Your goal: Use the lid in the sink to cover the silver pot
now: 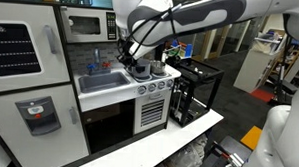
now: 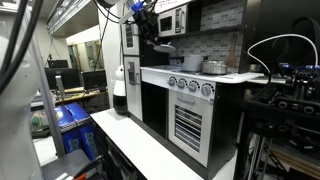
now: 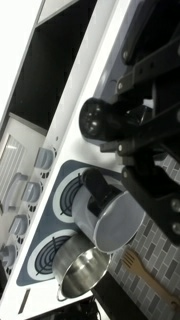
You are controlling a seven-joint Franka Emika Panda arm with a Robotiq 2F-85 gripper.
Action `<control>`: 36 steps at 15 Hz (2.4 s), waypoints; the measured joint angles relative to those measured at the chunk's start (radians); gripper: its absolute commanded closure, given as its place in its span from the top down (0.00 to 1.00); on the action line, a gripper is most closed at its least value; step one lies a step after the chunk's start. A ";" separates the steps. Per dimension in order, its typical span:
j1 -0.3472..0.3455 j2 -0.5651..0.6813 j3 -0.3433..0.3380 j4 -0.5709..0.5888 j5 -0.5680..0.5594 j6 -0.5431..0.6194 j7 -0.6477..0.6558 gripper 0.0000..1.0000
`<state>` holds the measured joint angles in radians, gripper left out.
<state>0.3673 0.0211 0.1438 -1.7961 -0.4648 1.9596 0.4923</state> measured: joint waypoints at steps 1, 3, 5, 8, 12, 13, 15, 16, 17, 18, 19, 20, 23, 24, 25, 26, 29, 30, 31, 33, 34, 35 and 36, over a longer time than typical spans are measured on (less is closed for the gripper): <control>-0.009 -0.027 0.002 -0.033 -0.014 0.000 0.005 0.08; -0.032 -0.080 0.006 -0.096 -0.037 0.002 0.009 0.08; -0.063 -0.138 0.007 -0.163 -0.053 0.011 0.012 0.08; -0.125 -0.234 0.007 -0.266 -0.071 0.056 0.012 0.08; -0.210 -0.378 0.000 -0.406 -0.098 0.159 0.006 0.08; -0.229 -0.411 -0.004 -0.438 -0.098 0.183 0.001 0.08; -0.264 -0.470 -0.019 -0.501 -0.098 0.231 -0.022 0.08; -0.281 -0.495 -0.030 -0.531 -0.098 0.257 -0.035 0.08; -0.298 -0.516 -0.043 -0.560 -0.098 0.286 -0.052 0.08; -0.315 -0.532 -0.059 -0.587 -0.097 0.320 -0.071 0.08; -0.331 -0.543 -0.076 -0.613 -0.095 0.356 -0.095 0.08; -0.345 -0.549 -0.097 -0.637 -0.089 0.399 -0.126 0.08; -0.377 -0.542 -0.162 -0.690 -0.040 0.531 -0.237 0.08; -0.383 -0.534 -0.180 -0.700 -0.017 0.567 -0.279 0.08; -0.388 -0.523 -0.196 -0.706 0.007 0.598 -0.323 0.08; -0.390 -0.510 -0.209 -0.707 0.031 0.622 -0.366 0.08; -0.390 -0.461 -0.221 -0.704 0.096 0.668 -0.476 0.08; -0.388 -0.443 -0.221 -0.701 0.111 0.676 -0.504 0.08; -0.387 -0.425 -0.220 -0.695 0.123 0.680 -0.527 0.08; -0.385 -0.391 -0.217 -0.679 0.135 0.683 -0.563 0.08; -0.385 -0.376 -0.215 -0.668 0.136 0.683 -0.574 0.08; -0.385 -0.361 -0.214 -0.656 0.136 0.683 -0.584 0.08; -0.385 -0.347 -0.213 -0.642 0.136 0.683 -0.594 0.08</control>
<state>-0.0175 -0.3261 -0.0688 -2.4386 -0.3290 2.6431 -0.1012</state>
